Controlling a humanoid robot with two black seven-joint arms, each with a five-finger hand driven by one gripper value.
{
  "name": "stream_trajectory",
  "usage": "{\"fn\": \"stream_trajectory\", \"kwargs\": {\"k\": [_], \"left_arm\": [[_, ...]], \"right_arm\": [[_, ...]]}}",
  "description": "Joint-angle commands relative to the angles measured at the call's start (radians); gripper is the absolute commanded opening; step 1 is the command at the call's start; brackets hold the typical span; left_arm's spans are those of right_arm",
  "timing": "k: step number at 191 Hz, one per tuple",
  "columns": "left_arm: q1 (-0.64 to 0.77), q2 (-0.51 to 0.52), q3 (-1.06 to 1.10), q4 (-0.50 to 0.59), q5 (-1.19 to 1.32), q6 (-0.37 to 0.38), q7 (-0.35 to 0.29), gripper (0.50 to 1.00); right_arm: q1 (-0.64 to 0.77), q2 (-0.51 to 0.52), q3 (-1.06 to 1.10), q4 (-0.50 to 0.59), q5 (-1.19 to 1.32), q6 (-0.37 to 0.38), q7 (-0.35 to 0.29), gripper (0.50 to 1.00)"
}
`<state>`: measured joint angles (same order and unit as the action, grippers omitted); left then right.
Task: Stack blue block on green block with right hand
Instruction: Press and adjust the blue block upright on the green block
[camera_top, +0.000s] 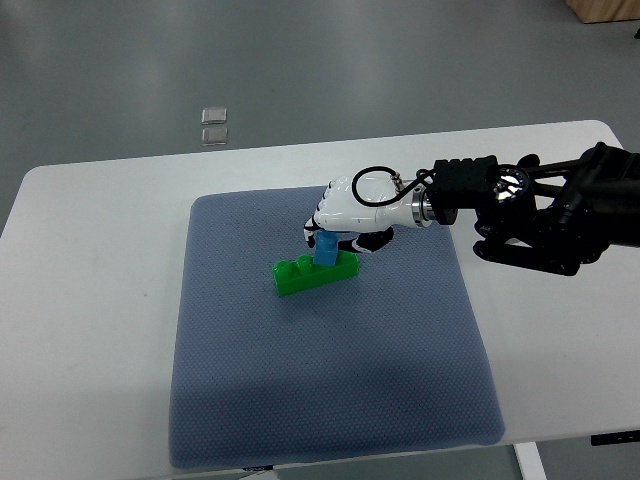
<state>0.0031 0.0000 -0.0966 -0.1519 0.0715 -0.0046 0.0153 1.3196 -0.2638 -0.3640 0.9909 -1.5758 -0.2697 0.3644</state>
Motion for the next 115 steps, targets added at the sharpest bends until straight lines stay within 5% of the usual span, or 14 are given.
{"fn": "stream_trajectory", "kwargs": {"k": [1, 115], "left_arm": [[0.0, 0.0, 0.0, 0.0, 0.001, 0.0, 0.0, 1.0], [0.0, 0.0, 0.0, 0.0, 0.001, 0.0, 0.0, 1.0]], "right_arm": [[0.0, 0.0, -0.004, 0.0, -0.012, -0.005, 0.002, 0.5], [-0.019, 0.028, -0.013, -0.017, -0.016, -0.028, 0.013, 0.5]]}}
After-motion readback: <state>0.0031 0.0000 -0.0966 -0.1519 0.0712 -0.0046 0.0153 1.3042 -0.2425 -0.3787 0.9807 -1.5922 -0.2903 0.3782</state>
